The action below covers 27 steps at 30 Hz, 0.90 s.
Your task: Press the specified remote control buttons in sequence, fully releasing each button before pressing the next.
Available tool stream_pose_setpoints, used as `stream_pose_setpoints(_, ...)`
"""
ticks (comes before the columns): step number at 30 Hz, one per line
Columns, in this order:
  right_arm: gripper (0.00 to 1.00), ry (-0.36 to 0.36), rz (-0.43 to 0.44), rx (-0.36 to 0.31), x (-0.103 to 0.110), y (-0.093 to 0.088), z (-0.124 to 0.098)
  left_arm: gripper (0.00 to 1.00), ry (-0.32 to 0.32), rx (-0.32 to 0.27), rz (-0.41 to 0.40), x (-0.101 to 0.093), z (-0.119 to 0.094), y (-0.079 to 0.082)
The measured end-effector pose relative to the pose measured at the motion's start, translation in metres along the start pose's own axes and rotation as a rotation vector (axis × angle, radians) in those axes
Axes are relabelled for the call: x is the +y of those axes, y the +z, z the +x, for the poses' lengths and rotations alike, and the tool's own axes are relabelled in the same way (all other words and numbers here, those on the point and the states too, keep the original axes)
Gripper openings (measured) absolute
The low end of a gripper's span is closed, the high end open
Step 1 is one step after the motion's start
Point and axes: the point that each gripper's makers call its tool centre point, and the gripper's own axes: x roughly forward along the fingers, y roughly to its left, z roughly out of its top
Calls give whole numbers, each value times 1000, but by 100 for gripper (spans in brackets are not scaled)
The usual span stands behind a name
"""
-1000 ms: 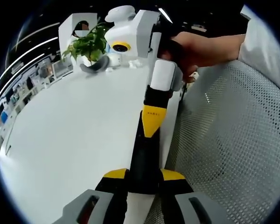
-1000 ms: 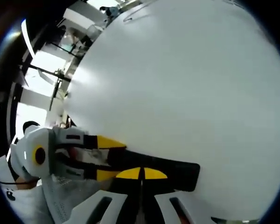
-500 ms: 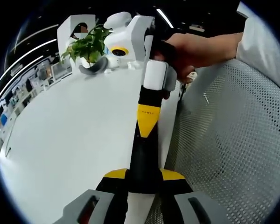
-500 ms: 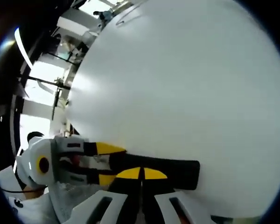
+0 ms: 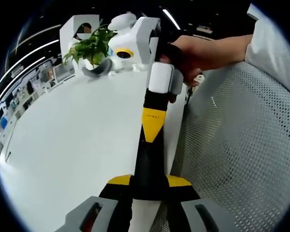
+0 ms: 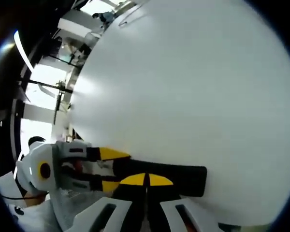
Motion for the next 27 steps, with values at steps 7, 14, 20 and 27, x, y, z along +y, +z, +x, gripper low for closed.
stream_pose_setpoints(7, 0, -6, -16, -8, 3, -1, -1, 24, 1, 0, -2, 0, 0, 0)
stream_pose_setpoints(14, 0, -18, -17, 23, 1, -7, -1, 24, 2, 1, -2, 1, 0, 0)
stream_pose_setpoints(20, 0, -38, -44, 25, 2, -9, -1, 24, 2, 0, -1, 0, 0, 0)
stream_pose_setpoints(27, 0, -77, -104, 22, 2, -10, -1, 24, 2, -2, 3, 0, 0, 0)
